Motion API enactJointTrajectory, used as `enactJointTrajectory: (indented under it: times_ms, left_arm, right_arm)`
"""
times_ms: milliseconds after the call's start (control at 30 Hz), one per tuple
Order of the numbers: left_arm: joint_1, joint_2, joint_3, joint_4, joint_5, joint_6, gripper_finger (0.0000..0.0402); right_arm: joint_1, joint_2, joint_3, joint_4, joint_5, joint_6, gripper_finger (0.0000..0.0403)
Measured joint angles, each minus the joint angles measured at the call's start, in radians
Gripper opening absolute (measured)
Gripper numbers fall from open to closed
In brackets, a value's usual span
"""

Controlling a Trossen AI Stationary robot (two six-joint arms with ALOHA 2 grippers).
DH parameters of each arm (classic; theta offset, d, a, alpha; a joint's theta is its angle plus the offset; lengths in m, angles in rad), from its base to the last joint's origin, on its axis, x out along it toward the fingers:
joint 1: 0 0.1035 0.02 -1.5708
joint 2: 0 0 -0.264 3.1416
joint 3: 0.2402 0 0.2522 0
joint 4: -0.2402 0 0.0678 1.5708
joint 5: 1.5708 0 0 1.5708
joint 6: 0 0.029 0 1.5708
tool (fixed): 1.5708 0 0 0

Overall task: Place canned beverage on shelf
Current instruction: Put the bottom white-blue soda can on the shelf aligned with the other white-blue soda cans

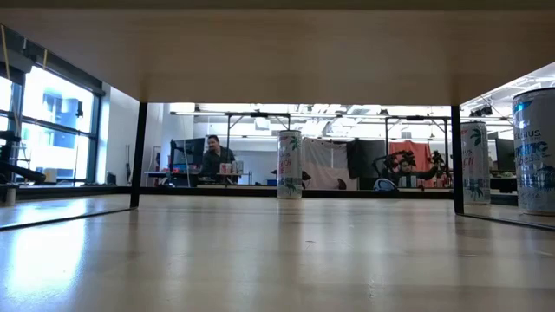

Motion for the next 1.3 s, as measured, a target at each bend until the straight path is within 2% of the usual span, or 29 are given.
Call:
enactJointTrajectory:
  times_ms: [367, 633, 867, 1300]
  left_arm:
    - [0.006, -0.001, 0.003, -0.038, 0.0, 0.049, 0.0321]
    - [0.006, -0.001, 0.063, -0.058, -0.025, 0.119, 0.0321]
    - [-0.019, 0.016, 0.064, -0.039, -0.12, 0.247, 0.0321]
    - [-0.061, 0.054, 0.013, -0.037, -0.127, 0.299, 0.0321]
  right_arm:
    - [0.0, 0.0, 0.0, -0.002, -0.002, -0.008, 0.0341]
    - [-0.001, 0.0, 0.0, -0.005, -0.002, -0.012, 0.0341]
    - [-0.007, 0.0, 0.0, -0.009, -0.002, 0.011, 0.0341]
    - [-0.016, 0.0, 0.0, -0.014, -0.01, 0.014, 0.0341]
